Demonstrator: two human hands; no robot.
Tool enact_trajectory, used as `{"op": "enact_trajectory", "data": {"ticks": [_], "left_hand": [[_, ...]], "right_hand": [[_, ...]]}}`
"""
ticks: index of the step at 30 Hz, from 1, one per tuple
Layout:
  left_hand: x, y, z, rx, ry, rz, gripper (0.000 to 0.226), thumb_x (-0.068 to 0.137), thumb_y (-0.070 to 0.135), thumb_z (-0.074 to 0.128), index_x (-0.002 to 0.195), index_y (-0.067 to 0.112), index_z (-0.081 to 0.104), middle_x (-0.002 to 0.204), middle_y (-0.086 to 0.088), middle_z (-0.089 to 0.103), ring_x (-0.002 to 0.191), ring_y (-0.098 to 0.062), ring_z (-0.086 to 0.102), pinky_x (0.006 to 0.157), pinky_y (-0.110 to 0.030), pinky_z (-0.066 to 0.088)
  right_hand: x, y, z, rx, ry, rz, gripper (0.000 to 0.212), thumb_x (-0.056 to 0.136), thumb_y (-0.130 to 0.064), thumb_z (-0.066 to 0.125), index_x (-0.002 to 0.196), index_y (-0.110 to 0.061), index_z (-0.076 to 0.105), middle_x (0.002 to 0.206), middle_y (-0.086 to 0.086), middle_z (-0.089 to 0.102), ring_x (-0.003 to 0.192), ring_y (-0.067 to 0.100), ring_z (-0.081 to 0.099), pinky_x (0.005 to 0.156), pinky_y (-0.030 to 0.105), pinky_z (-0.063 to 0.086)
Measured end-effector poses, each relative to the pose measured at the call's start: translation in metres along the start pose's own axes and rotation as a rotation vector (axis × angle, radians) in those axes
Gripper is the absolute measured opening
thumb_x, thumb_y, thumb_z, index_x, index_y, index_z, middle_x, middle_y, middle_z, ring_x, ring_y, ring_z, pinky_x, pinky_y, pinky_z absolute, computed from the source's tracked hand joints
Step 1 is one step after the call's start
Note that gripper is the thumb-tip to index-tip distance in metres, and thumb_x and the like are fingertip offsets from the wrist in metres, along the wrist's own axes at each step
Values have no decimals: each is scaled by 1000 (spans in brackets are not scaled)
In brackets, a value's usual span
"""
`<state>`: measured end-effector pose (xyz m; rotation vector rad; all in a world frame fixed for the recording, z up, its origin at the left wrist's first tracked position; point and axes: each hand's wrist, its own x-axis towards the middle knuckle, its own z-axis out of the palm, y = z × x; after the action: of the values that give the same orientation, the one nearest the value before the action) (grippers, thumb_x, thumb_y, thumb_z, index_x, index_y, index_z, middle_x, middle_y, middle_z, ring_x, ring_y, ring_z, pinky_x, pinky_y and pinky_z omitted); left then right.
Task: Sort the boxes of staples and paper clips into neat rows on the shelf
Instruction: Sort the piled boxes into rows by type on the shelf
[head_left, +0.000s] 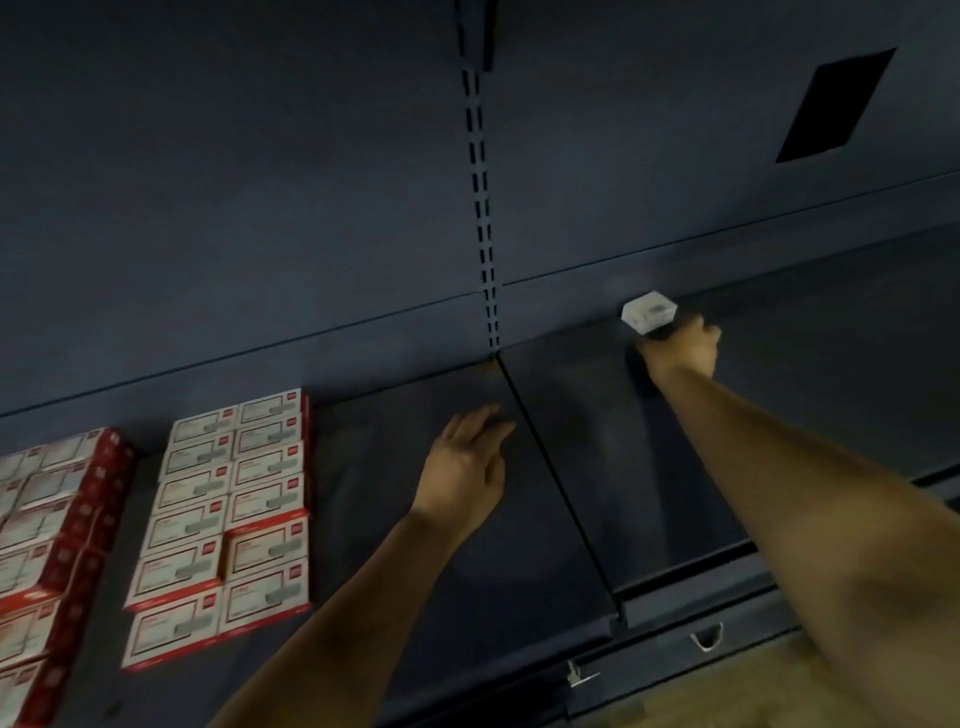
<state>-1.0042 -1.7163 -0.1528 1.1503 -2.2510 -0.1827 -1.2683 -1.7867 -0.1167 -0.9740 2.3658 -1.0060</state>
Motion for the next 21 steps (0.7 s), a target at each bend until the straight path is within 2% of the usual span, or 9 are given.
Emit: {"op": "enact_trajectory", "data": {"ticks": [4, 6, 8, 10, 13, 16, 19, 21], "left_hand": [[0, -2, 4, -2, 6, -8, 40, 81, 16, 38, 104, 3, 69, 113, -13, 63, 96, -33, 62, 76, -44, 55], [-1, -1, 4, 5, 23, -18, 40, 80, 16, 38, 103, 4, 69, 111, -12, 64, 97, -30, 61, 76, -42, 55], [-1, -1, 4, 3, 52, -17, 40, 80, 16, 38, 101, 4, 70, 108, -12, 66, 98, -23, 57, 77, -40, 55], [0, -1, 4, 6, 84, -13, 40, 79, 17, 38, 99, 2, 70, 105, -13, 67, 98, -17, 50, 78, -38, 54], [-3, 1, 4, 17, 89, -24, 41, 79, 16, 38, 98, 1, 70, 103, -13, 67, 96, -16, 48, 76, -37, 55], [-5, 2, 5, 28, 59, -9, 40, 78, 15, 38, 100, 2, 69, 103, -12, 66, 95, -17, 49, 73, -37, 55], [-5, 0, 4, 29, 57, -46, 42, 78, 16, 37, 102, 1, 68, 104, -13, 66, 97, -18, 50, 75, -39, 55], [-4, 0, 2, 33, 61, -93, 45, 78, 18, 35, 104, 1, 67, 103, -13, 66, 96, -25, 58, 76, -40, 55]], "right_hand": [[6, -12, 3, -104, -56, 69, 88, 79, -41, 69, 145, -15, 17, 141, 15, 26, 128, 34, 31, 97, 45, 37], [8, -13, 3, -120, -58, 91, 79, 81, -43, 66, 142, -16, 26, 138, 14, 28, 125, 33, 33, 96, 44, 37], [10, -11, 3, -142, -48, 79, 55, 87, -36, 59, 132, -10, 43, 136, 13, 30, 121, 32, 36, 93, 41, 39], [11, -5, 3, -150, -29, 43, 43, 90, -27, 53, 127, -6, 48, 136, 14, 31, 120, 32, 37, 91, 39, 40], [10, -3, 2, -115, -20, 14, 59, 85, -33, 61, 132, -7, 37, 136, 15, 32, 123, 33, 36, 92, 41, 39], [12, -10, -1, -84, -60, 66, 76, 79, -44, 67, 136, -10, 29, 136, 16, 31, 124, 34, 37, 92, 43, 40], [18, -16, -3, -127, -125, 96, 88, 78, -49, 66, 142, -16, 17, 136, 18, 30, 120, 37, 43, 90, 43, 42], [23, -20, -4, -165, -162, 120, 90, 80, -52, 62, 146, -19, 10, 138, 20, 31, 121, 37, 42, 91, 43, 41]]}}
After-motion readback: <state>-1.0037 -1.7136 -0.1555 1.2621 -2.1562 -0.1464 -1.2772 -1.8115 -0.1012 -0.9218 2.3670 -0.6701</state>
